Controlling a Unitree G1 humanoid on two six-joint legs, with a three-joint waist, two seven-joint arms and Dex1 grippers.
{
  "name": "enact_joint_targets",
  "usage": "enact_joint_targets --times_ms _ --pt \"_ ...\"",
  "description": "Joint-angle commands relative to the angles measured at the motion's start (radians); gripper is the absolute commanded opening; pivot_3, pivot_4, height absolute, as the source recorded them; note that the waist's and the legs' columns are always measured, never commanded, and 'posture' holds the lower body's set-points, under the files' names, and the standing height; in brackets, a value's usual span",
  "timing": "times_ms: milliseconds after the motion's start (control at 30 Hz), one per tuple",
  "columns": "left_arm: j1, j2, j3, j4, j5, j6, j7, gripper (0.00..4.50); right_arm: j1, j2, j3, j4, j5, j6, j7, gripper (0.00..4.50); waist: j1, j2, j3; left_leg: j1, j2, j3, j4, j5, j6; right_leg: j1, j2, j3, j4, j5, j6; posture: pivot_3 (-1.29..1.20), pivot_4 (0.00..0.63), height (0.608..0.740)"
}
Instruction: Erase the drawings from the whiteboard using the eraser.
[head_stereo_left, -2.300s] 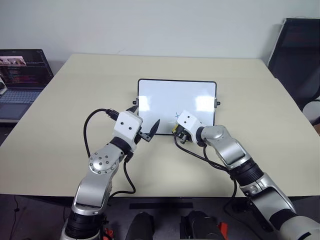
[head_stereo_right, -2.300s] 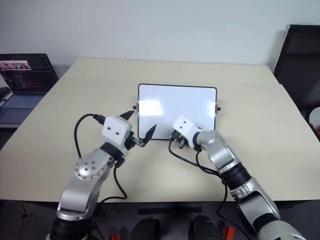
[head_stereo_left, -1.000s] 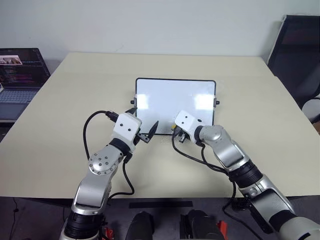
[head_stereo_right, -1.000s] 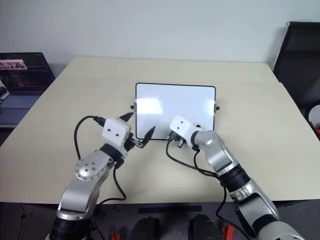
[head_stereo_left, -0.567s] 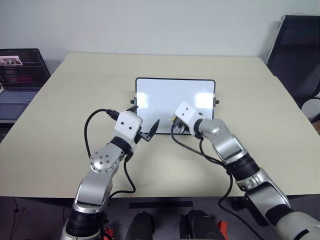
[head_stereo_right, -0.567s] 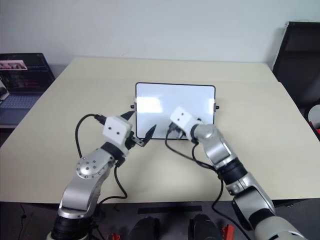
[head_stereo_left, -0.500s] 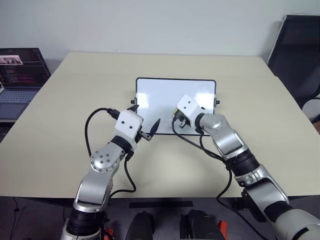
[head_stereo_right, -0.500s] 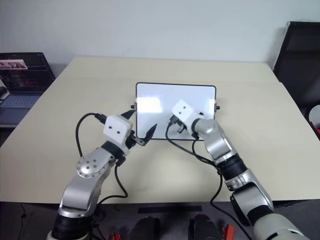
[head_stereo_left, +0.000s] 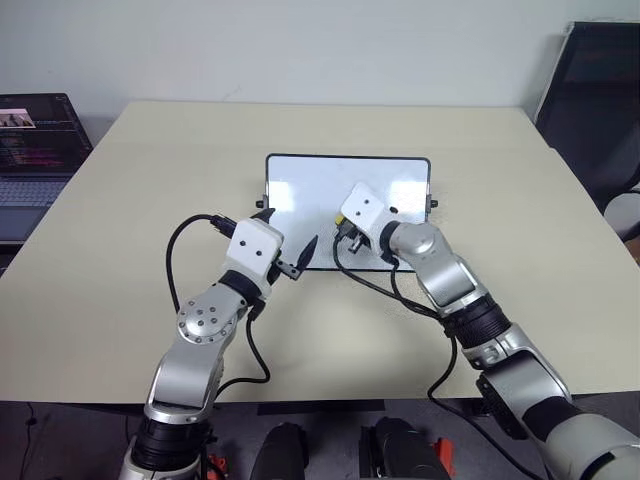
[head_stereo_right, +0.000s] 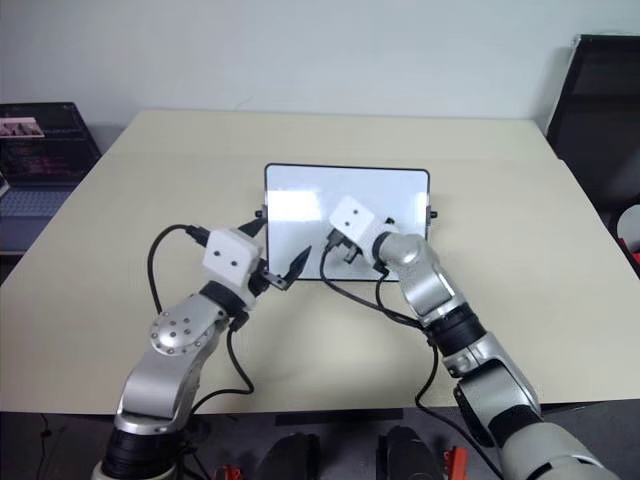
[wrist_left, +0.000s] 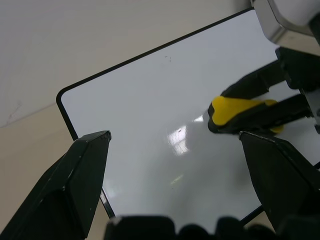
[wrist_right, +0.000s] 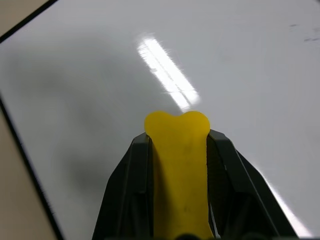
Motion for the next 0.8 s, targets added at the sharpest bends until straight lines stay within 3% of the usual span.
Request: enact_joint_targets --times_ms 33,600,800 --pt "0.001 0.004 0.015 -0.047 0.008 -0.015 0.01 4.5 0.038 -0.024 0.034 0.019 -0.031 0.05 0.033 1.1 0.0 0.0 0.0 0.0 0.0 0.0 0.0 0.0 0.0 0.0 0.0 0.0 0.0 0.0 0.0 0.0 0.15 0.74" --pt "-0.025 -0.007 -0.01 -0.022 0.001 -0.028 -0.006 4.5 0.151 -0.136 0.011 -0.173 -0.024 0.169 0.108 1.1 0.019 0.0 0.0 0.001 -0.001 -0.001 0.0 0.0 0.0 0.002 0.0 -0.001 0.0 0.0 0.0 0.0 0.15 0.74" --pt "-0.032 -0.006 -0.018 0.006 -0.006 -0.056 -0.019 4.5 0.181 -0.115 -0.063 -0.288 0.02 0.212 0.077 1.1 0.023 0.0 0.0 0.001 -0.001 -0.002 0.001 0.001 0.0 0.002 0.0 -0.001 0.0 0.0 0.0 0.0 0.15 0.74"
